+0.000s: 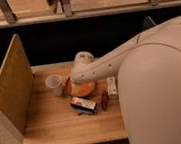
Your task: Drag the ceramic bowl in a circle
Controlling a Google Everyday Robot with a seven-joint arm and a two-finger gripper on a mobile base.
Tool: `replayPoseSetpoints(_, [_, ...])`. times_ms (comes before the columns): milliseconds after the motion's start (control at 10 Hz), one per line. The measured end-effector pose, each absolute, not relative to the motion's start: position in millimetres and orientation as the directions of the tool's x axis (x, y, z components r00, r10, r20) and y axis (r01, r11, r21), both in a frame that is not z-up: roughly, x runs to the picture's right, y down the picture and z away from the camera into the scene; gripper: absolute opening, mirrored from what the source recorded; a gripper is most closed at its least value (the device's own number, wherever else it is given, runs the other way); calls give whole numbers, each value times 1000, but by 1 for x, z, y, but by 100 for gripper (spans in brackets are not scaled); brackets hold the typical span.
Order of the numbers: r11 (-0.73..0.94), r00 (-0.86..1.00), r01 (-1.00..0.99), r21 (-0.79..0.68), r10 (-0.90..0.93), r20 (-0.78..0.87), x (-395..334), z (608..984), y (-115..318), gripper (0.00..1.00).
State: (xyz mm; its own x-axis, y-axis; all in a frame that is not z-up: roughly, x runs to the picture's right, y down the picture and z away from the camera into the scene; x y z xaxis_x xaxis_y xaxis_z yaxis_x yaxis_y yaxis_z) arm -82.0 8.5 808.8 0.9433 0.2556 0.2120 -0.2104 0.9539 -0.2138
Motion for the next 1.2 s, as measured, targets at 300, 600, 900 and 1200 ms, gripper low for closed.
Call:
replayPoseSetpoints(300, [939,945,-249,-235,289,151,-65,818,17,80])
replayPoseSetpoints(600, [910,935,-309,-277,344,86,-60,842,30,80])
replayPoseSetpoints(900, [883,936,-331,-332,352,2,-44,857,52,80])
replayPoseSetpoints(1200, [855,923,-378,-356,377,-74,-14,858,54,80])
